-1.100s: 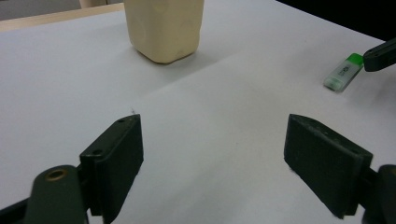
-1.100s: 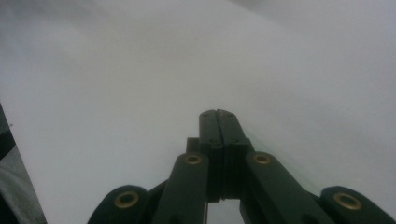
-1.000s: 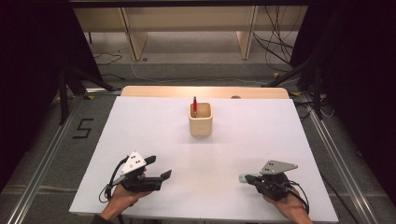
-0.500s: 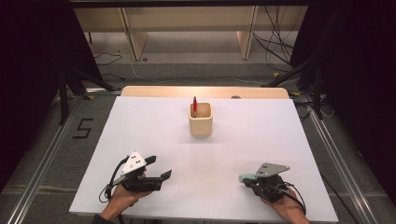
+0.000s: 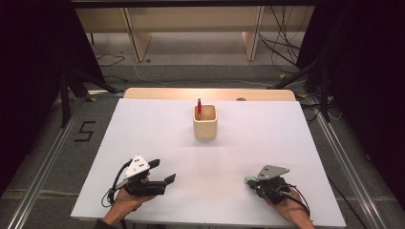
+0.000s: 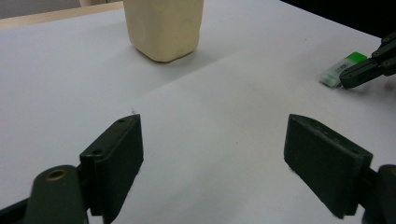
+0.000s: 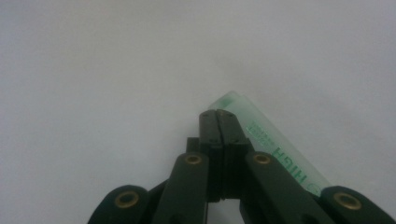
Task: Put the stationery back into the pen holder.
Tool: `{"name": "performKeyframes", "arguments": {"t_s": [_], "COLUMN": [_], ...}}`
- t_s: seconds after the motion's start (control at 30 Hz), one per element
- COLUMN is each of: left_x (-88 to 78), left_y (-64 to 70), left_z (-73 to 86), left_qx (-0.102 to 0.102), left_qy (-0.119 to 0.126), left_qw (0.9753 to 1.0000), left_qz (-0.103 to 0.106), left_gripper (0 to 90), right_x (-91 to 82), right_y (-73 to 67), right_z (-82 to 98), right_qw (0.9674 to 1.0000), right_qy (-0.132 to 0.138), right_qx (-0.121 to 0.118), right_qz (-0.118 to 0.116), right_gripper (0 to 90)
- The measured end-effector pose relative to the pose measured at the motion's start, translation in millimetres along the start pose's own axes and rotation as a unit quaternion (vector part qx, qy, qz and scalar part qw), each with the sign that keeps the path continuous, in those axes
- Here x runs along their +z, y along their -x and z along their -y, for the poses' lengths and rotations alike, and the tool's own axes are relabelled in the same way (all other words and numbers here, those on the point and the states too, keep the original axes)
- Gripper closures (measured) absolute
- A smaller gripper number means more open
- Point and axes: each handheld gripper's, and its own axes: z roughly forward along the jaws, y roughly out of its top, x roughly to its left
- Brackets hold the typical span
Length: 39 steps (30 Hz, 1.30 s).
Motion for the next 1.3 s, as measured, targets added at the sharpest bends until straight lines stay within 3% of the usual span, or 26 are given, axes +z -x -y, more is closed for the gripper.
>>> {"name": "performKeyframes", "arguments": {"t_s": [0.77, 1.03, 1.13, 1.2, 1.23, 1.27, 1.3], "left_x": [0.4, 0.2, 0.2, 0.2, 0.2, 0.1, 0.1], "left_y": [-0.2, -0.4, -0.3, -0.2, -0.2, -0.1, -0.1], "left_z": [0.0, 0.0, -0.1, -0.1, -0.1, -0.2, -0.2], "left_qx": [0.001, 0.0, 0.001, 0.001, 0.001, 0.001, 0.002], "left_qy": [-0.001, -0.001, -0.001, -0.001, -0.001, -0.001, -0.001], "left_qw": [1.0, 1.0, 1.0, 1.0, 1.0, 1.0, 1.0], "left_qz": [-0.002, -0.002, -0.001, -0.002, -0.001, -0.001, -0.001], "left_gripper": [19.4, 19.4, 19.3, 19.3, 19.3, 19.3, 19.3], "right_x": [14.5, 14.0, 3.5, -10.7, -10.7, -17.4, -17.4], "right_y": [27.5, 33.0, 35.8, 42.3, 42.3, 46.4, 46.4], "right_z": [-17.1, -20.6, -25.3, -30.2, -30.2, -31.7, -31.7], "right_qw": [0.9994, 0.9993, 0.9993, 0.9994, 0.9994, 0.9993, 0.9993], "right_qy": [-0.004, -0.003, 0.009, 0.011, 0.011, 0.015, 0.015], "right_qx": [0.011, 0.022, 0.027, 0.028, 0.028, 0.032, 0.032], "right_qz": [0.033, 0.029, 0.024, 0.014, 0.014, 0.012, 0.012], "right_gripper": [90.0, 90.0, 83.3, 71.0, 71.0, 58.2, 58.2]}}
